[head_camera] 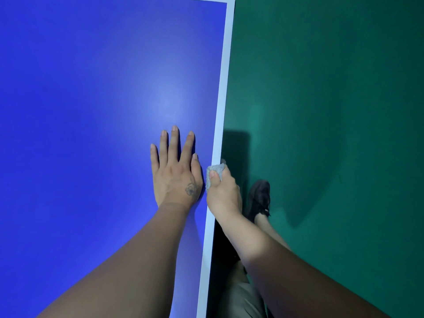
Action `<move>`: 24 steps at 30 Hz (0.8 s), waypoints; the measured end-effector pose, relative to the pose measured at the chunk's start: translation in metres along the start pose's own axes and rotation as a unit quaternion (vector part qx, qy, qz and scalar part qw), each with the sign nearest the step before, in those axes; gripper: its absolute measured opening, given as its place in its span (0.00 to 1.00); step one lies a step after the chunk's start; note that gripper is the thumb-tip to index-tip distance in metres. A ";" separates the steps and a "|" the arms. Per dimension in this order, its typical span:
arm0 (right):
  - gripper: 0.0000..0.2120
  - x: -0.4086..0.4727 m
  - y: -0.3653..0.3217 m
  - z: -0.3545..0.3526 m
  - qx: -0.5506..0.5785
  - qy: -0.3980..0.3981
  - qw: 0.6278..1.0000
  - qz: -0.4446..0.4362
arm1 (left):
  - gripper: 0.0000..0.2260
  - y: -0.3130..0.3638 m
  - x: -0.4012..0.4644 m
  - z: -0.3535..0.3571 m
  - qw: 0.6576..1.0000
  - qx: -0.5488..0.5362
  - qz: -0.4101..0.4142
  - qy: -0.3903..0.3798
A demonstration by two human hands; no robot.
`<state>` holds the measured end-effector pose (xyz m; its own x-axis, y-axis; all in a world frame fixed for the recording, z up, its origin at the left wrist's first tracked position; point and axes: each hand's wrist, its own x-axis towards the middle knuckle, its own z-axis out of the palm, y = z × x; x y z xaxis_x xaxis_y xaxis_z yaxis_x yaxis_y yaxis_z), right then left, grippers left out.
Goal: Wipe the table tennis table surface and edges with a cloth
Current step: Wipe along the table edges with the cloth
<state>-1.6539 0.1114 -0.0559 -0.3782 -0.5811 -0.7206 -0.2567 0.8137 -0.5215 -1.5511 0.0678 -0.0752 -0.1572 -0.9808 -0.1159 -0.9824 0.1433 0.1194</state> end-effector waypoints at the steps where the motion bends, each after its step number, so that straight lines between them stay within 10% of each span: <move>1: 0.24 0.006 -0.006 -0.002 0.001 0.004 1.000 0.001 | 0.26 0.000 0.000 0.000 1.000 0.000 -0.001 -0.001; 24: 0.28 0.030 -0.037 -0.031 0.020 -0.023 0.998 -0.051 | 0.23 0.006 0.002 -0.007 0.994 -0.080 -0.010 0.072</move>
<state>-1.6836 0.0641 -0.0438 -0.3109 -0.6610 -0.6830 -0.2555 0.7503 -0.6098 -1.5569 0.0654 -0.0683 -0.1110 -0.9936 0.0204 -0.9547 0.1123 0.2755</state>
